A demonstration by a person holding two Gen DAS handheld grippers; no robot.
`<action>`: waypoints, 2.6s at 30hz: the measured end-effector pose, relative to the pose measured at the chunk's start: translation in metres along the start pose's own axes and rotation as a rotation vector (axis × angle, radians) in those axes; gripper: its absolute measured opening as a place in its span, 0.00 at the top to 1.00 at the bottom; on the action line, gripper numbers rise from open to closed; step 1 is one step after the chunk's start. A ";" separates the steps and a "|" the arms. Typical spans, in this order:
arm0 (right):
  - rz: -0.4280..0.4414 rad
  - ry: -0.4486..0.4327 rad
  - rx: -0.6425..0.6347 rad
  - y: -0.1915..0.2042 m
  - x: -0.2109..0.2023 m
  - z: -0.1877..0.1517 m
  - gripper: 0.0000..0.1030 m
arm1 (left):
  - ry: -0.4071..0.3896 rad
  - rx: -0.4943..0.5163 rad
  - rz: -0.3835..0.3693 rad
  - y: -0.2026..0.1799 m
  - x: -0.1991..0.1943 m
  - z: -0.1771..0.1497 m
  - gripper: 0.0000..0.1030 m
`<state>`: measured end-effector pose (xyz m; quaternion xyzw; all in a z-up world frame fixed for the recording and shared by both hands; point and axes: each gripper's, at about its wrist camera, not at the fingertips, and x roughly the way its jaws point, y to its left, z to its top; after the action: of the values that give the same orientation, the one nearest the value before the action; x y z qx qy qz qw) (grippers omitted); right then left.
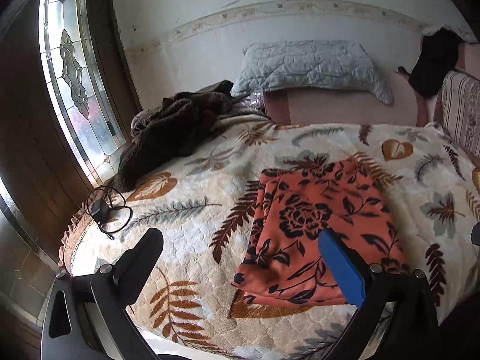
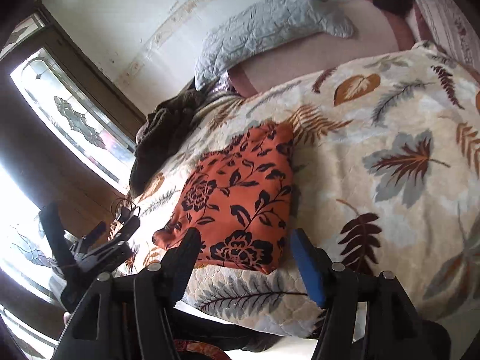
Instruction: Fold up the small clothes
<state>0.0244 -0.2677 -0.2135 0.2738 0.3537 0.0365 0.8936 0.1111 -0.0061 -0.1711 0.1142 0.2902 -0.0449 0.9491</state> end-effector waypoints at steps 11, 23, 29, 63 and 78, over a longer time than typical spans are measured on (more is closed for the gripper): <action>0.017 -0.309 -0.071 0.046 -0.116 0.036 0.32 | -0.156 -0.066 -0.014 0.019 -0.095 0.054 0.00; 0.043 -0.288 -0.186 0.096 -0.108 0.021 0.31 | -0.189 -0.087 0.010 0.035 -0.111 0.051 0.00; 0.036 -0.250 -0.176 0.091 -0.089 0.018 0.31 | -0.168 -0.096 0.007 0.038 -0.097 0.047 0.00; 0.227 0.344 0.276 -0.066 0.224 0.050 0.24 | 0.703 -0.252 -0.857 -0.013 0.228 -0.029 0.01; 0.266 0.046 0.216 -0.086 0.132 0.096 0.64 | 0.532 -0.081 -0.862 -0.097 0.162 0.047 0.57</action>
<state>0.1747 -0.3505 -0.2812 0.4120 0.3367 0.1226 0.8378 0.2556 -0.1151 -0.2423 -0.0454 0.5441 -0.3905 0.7412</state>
